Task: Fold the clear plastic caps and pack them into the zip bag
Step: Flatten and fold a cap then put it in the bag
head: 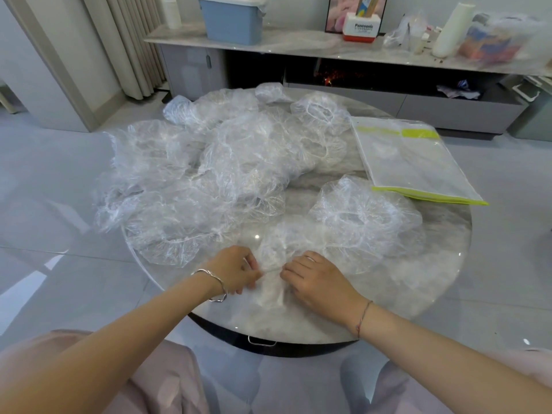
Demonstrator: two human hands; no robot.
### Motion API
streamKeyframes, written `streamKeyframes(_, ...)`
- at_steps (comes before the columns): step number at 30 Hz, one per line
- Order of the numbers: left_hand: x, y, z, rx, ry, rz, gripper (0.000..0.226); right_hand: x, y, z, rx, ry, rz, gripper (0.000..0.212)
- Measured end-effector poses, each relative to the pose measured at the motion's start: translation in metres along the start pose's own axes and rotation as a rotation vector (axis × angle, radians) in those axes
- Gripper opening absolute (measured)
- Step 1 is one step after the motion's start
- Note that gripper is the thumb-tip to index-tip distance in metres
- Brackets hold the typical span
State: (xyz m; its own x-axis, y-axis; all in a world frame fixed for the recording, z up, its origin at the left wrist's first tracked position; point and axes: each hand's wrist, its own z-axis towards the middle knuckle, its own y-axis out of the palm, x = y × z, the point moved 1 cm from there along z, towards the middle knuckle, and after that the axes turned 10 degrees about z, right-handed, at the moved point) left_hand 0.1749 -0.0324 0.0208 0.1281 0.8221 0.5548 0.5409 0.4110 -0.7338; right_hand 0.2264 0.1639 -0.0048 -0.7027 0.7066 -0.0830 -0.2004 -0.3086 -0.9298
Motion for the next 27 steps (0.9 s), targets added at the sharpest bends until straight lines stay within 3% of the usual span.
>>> streamKeyframes(3, 0.006, 0.0, -0.005, -0.097, 0.072, -0.027, 0.02, 0.012, -0.008, -0.012, 0.013, 0.082, 0.053, 0.032)
streamKeyframes(6, 0.002, 0.0, -0.001, 0.211, 0.239, 0.071, 0.01, 0.018, -0.013, -0.021, -0.025, 0.068, 0.101, 0.031)
streamKeyframes(8, -0.002, 0.004, 0.004, 0.343, 0.437, 0.286, 0.032, 0.019, -0.012, -0.025, -0.052, 0.027, 0.096, 0.031)
streamKeyframes(10, -0.004, 0.011, 0.009, 0.296, 0.563, 0.516, 0.054, 0.018, -0.008, -0.028, -0.093, -0.019, 0.052, 0.031)
streamKeyframes(15, -0.011, 0.029, 0.012, 0.092, 0.559, 0.716, 0.062, 0.014, -0.005, -0.029, -0.092, -0.072, 0.059, 0.026)
streamKeyframes(17, -0.012, 0.027, 0.012, 0.039, 0.515, 0.606, 0.054, 0.01, -0.01, -0.022, -0.052, 0.021, 0.207, 0.023)
streamKeyframes(20, -0.002, 0.013, 0.007, 0.109, 0.455, 0.206, 0.045, 0.004, -0.027, -0.01, -0.014, 0.406, 0.657, 0.018)
streamKeyframes(22, 0.008, 0.003, -0.001, 0.154, 0.322, -0.064, 0.04, 0.003, -0.035, 0.002, 0.091, 0.633, 0.902, 0.013)
streamKeyframes(25, 0.007, -0.005, -0.002, 0.091, 0.116, -0.392, 0.063, 0.012, -0.042, 0.022, 0.288, 0.871, 1.113, 0.013)
streamKeyframes(27, 0.003, -0.005, 0.004, 0.095, 0.085, -0.425, 0.082, 0.021, -0.041, 0.031, 0.293, 1.001, 1.158, 0.012)
